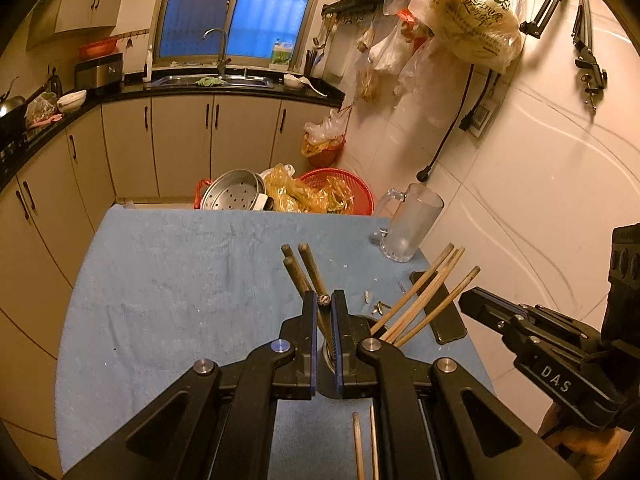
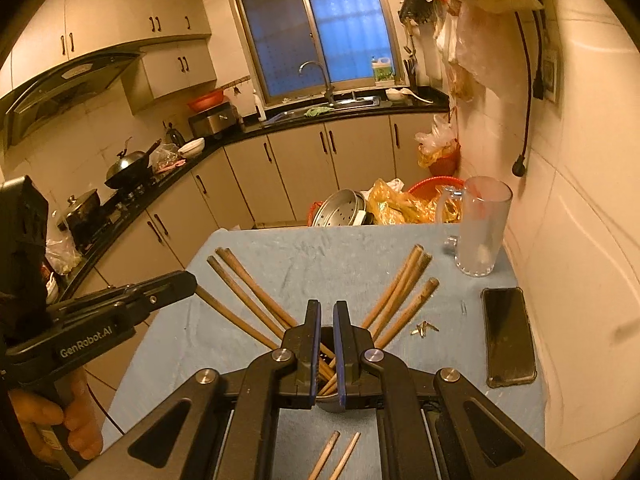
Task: Organize utensils
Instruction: 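Open both tools and return them to the last chopsticks on the towel, then grasp a chopstick with the left tool while the right tool grasps the last one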
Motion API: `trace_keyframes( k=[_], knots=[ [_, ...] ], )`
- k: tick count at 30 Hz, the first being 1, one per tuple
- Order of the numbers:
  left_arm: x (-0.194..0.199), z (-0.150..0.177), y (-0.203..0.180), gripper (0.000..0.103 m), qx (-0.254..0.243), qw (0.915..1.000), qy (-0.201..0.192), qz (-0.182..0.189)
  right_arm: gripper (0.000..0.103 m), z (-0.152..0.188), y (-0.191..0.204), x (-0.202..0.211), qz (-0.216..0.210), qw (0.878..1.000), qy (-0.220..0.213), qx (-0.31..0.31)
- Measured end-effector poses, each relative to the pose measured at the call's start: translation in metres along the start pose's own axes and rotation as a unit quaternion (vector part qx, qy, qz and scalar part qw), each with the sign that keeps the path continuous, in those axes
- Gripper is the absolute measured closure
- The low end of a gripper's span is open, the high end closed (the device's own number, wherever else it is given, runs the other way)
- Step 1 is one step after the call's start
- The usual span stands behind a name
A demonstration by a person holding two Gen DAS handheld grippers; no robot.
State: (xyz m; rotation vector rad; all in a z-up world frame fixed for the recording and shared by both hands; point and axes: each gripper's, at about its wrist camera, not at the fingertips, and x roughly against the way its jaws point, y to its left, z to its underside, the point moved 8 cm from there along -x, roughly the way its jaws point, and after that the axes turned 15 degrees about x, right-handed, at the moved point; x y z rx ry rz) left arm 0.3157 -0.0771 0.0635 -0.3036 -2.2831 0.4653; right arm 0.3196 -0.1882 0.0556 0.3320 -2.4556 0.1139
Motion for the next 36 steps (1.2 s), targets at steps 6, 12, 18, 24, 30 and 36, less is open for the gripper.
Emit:
trace_keyframes(
  k=[6,12,18,24,30,36],
  knots=[
    [0.007,0.006,0.001,0.096,0.01,0.9998,-0.004,0.019,0.092,0.013,-0.002,0.01,-0.013,1.0,-0.001,-0.013],
    [0.024,0.027,0.01,0.075,0.008,0.9996,-0.014,0.022,0.073,0.058,-0.005,0.004,-0.026,0.998,0.032,-0.048],
    [0.02,0.075,0.036,0.054,0.043,0.9989,0.003,0.017,0.067,0.124,-0.018,-0.011,-0.038,0.991,0.073,-0.109],
    [-0.036,0.144,0.06,0.032,0.041,0.9939,0.093,-0.043,0.054,0.188,-0.036,-0.024,-0.016,0.979,0.111,-0.17],
    [-0.067,0.171,0.059,0.032,0.024,0.9898,0.13,-0.054,0.054,0.208,-0.039,-0.028,-0.016,0.976,0.128,-0.176],
    [-0.083,0.177,0.048,0.032,0.001,0.988,0.144,-0.057,0.054,0.204,-0.039,-0.025,-0.018,0.978,0.118,-0.169]
  ],
)
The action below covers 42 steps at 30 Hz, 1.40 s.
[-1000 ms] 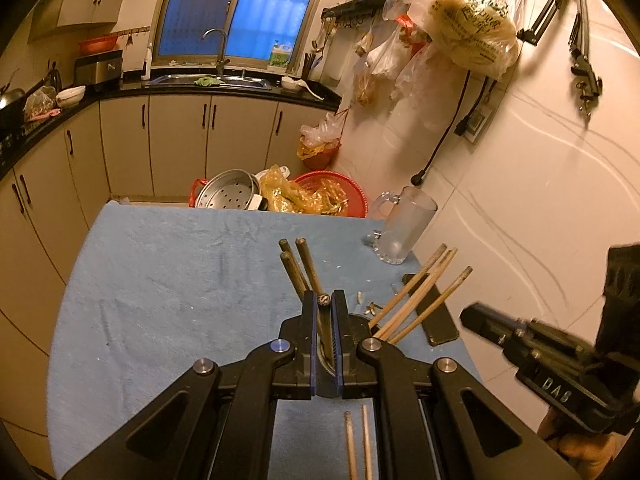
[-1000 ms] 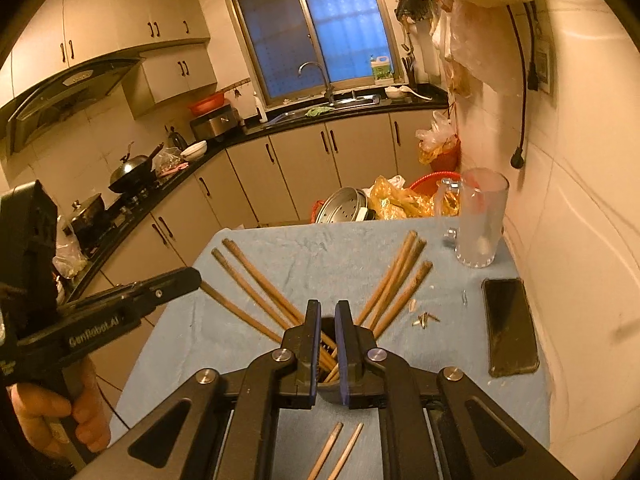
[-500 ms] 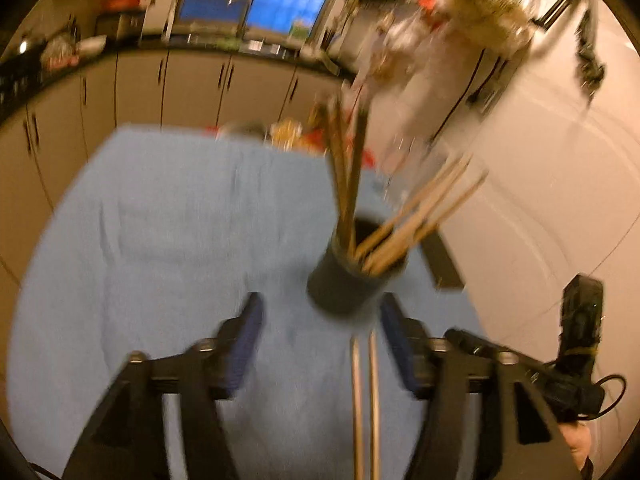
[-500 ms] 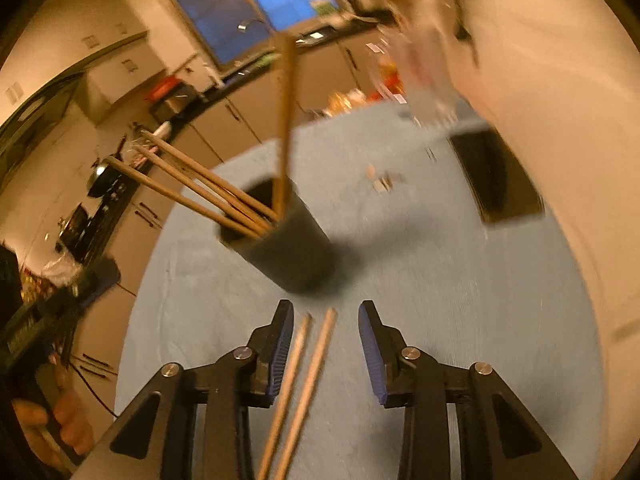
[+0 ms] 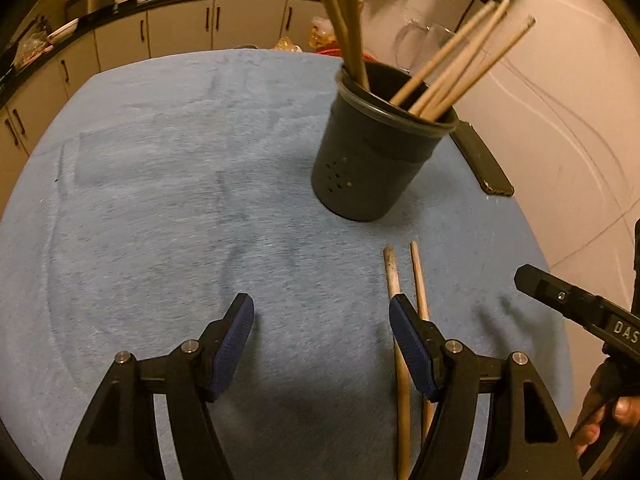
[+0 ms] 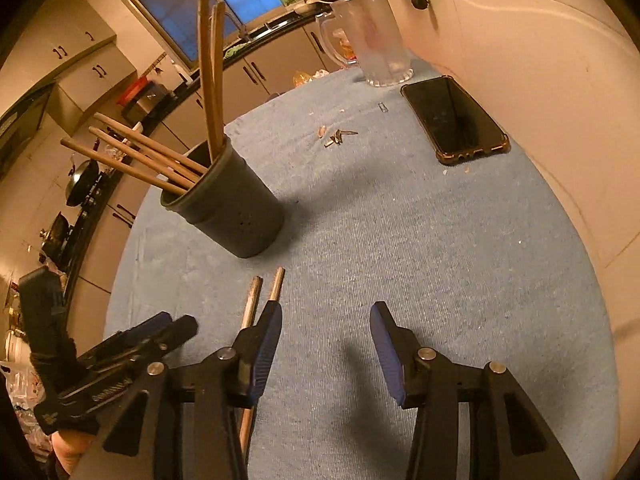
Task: Organize utensils
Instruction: 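Grasp a chopstick with the left tool while the right tool grasps the last one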
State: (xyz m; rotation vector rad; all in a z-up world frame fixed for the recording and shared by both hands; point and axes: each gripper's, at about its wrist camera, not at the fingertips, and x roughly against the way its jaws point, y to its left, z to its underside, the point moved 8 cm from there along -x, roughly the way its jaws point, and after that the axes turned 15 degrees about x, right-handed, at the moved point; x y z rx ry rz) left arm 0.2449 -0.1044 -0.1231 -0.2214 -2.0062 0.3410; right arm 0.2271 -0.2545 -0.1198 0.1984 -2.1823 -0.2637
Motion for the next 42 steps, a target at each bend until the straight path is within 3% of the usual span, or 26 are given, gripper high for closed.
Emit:
trace_keyframes(
  k=[10,13,15,16,17,20,25,28,31,36,42],
  knots=[
    [-0.03,0.003,-0.034,0.033,-0.061,0.998,0.006,-0.013,0.054,-0.008,-0.001,-0.007,0.002,1.0,0.008,0.008],
    [-0.04,0.002,-0.039,0.047,-0.084,0.996,-0.002,-0.03,0.054,-0.017,0.002,-0.017,-0.002,1.0,0.019,0.021],
    [-0.041,0.001,-0.039,0.063,-0.104,0.9931,-0.014,-0.051,0.054,-0.023,0.006,-0.025,-0.011,0.999,0.026,0.025],
    [-0.041,0.0,-0.037,0.077,-0.113,0.9912,-0.021,-0.066,0.056,-0.026,0.008,-0.03,-0.015,0.999,0.029,0.027],
    [-0.039,-0.001,-0.034,0.086,-0.107,0.9924,-0.018,-0.059,0.06,-0.029,0.01,-0.036,-0.018,0.999,0.035,0.028],
    [-0.032,-0.003,-0.018,0.094,-0.072,0.9971,0.008,-0.02,0.067,-0.032,0.017,-0.055,-0.04,0.997,0.059,0.025],
    [-0.022,0.002,0.002,0.096,-0.036,0.9969,0.051,0.047,0.07,-0.031,0.031,-0.084,-0.056,0.994,0.096,0.02],
    [-0.018,0.005,0.011,0.096,-0.022,0.9955,0.06,0.069,0.071,-0.035,0.038,-0.091,-0.033,0.994,0.1,0.036],
    [-0.017,0.004,0.015,0.095,-0.027,0.9956,0.06,0.067,0.077,-0.034,0.049,-0.095,0.003,0.991,0.111,0.073],
    [-0.027,-0.004,-0.001,0.094,-0.044,0.9966,0.062,0.033,0.086,-0.031,0.067,-0.098,0.081,0.976,0.115,0.166],
    [-0.04,-0.013,-0.014,0.094,-0.051,0.9966,0.064,0.009,0.096,-0.03,0.063,-0.094,0.066,0.98,0.103,0.155]
  ],
)
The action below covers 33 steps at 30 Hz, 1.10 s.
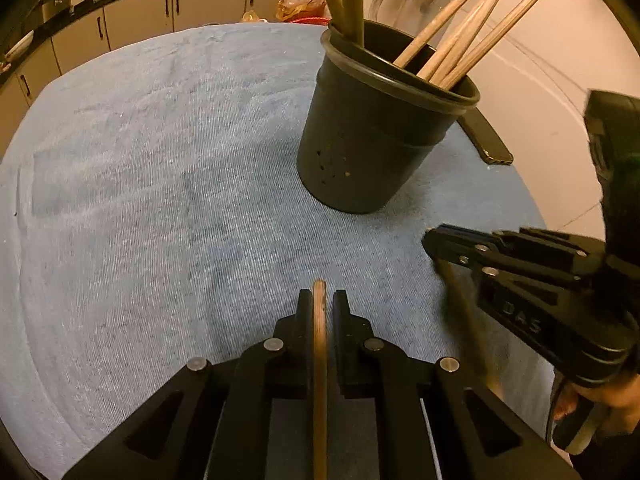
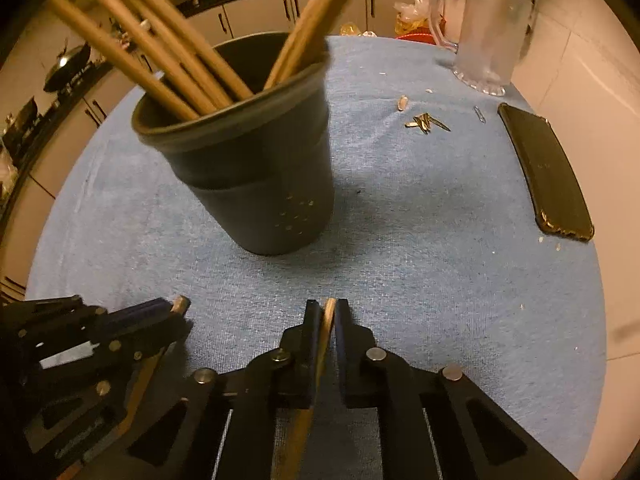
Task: Organize utensils
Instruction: 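Grasp a chopstick with the left tool while the right tool grasps the last one, then lift both held chopsticks and carry them over the black cup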
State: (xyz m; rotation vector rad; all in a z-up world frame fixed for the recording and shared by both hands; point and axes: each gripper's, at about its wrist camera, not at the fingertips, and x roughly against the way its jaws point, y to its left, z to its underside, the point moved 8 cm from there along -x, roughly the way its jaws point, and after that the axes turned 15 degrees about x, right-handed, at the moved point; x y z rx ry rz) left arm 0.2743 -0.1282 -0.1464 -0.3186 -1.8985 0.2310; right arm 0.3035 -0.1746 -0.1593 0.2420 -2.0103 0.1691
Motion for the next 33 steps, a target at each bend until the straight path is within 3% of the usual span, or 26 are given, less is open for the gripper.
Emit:
trace_keyframes(
  k=[3,8,13,21,27,33],
  knots=[
    [-0.002,-0.001,-0.002,0.096,-0.008,0.9999,-0.002,-0.015,0.097,0.006,-0.008,0.01,-0.029,0.999,-0.018,-0.026],
    [-0.001,-0.003,-0.001,0.097,0.01,0.9998,-0.016,0.0,0.097,0.01,-0.011,0.042,-0.041,0.997,-0.061,-0.036],
    [0.051,-0.013,-0.003,0.097,0.024,0.9961,-0.07,0.048,0.097,0.004,-0.014,0.094,-0.048,0.991,-0.118,-0.034],
    [0.152,-0.038,-0.02,0.097,0.013,0.9806,-0.171,0.094,0.097,-0.011,-0.019,0.175,-0.039,0.978,-0.204,-0.017],
    [0.199,-0.044,-0.019,0.097,0.004,0.9728,-0.205,0.108,0.097,-0.017,-0.014,0.224,-0.024,0.969,-0.247,-0.001],
    [0.215,-0.047,-0.028,0.097,0.001,0.9678,-0.226,0.11,0.097,-0.025,-0.013,0.245,-0.013,0.964,-0.265,0.007]
  ],
)
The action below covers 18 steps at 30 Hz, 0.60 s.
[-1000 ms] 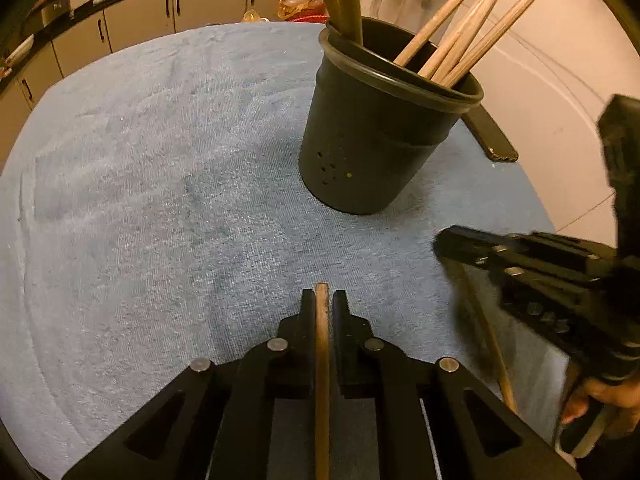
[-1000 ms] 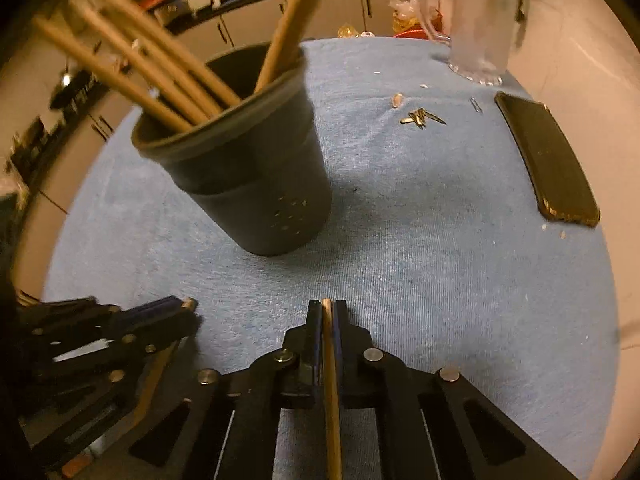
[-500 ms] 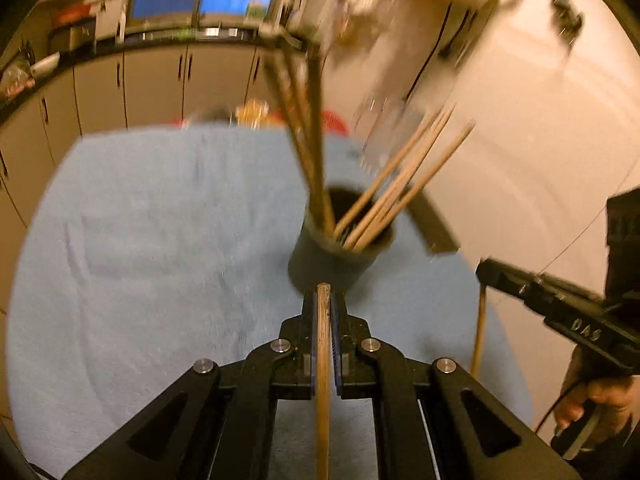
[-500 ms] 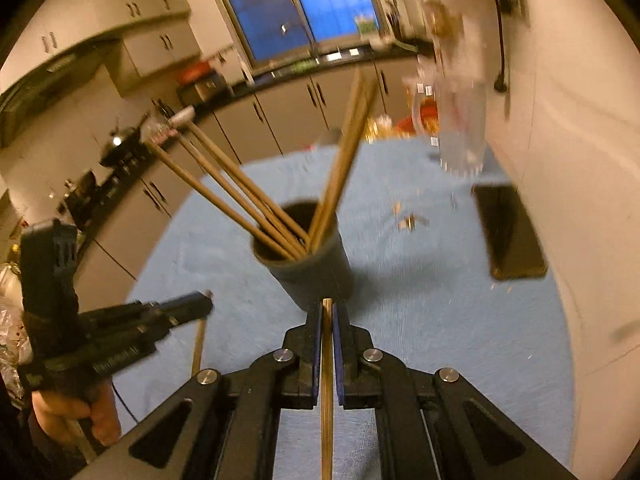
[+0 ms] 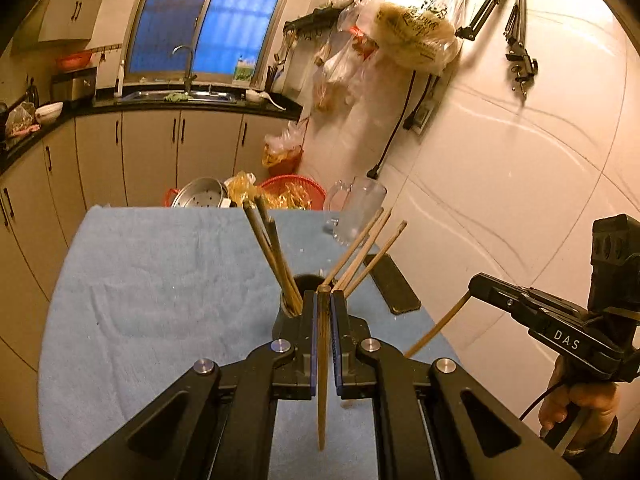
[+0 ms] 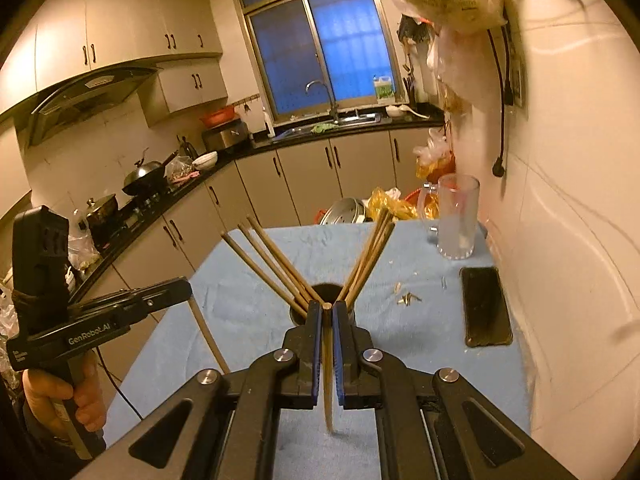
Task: Organize utensils
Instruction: 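Lift both held chopsticks and carry them over the black cup, then lower both held chopsticks into the black cup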
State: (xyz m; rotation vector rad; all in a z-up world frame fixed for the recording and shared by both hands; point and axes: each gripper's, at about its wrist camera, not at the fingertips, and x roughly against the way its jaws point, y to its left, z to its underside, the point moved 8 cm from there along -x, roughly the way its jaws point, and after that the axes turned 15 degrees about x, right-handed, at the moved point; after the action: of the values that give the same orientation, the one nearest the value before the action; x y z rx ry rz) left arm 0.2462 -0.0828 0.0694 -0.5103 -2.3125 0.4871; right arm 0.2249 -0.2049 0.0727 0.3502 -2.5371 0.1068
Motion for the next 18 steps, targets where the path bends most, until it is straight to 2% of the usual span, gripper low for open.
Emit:
trace_keyframes(
  k=[18],
  knots=[
    [0.002,-0.02,-0.009,0.097,-0.011,0.9996,-0.021,-0.011,0.097,-0.024,0.006,0.005,-0.001,1.0,-0.018,0.015]
  ],
)
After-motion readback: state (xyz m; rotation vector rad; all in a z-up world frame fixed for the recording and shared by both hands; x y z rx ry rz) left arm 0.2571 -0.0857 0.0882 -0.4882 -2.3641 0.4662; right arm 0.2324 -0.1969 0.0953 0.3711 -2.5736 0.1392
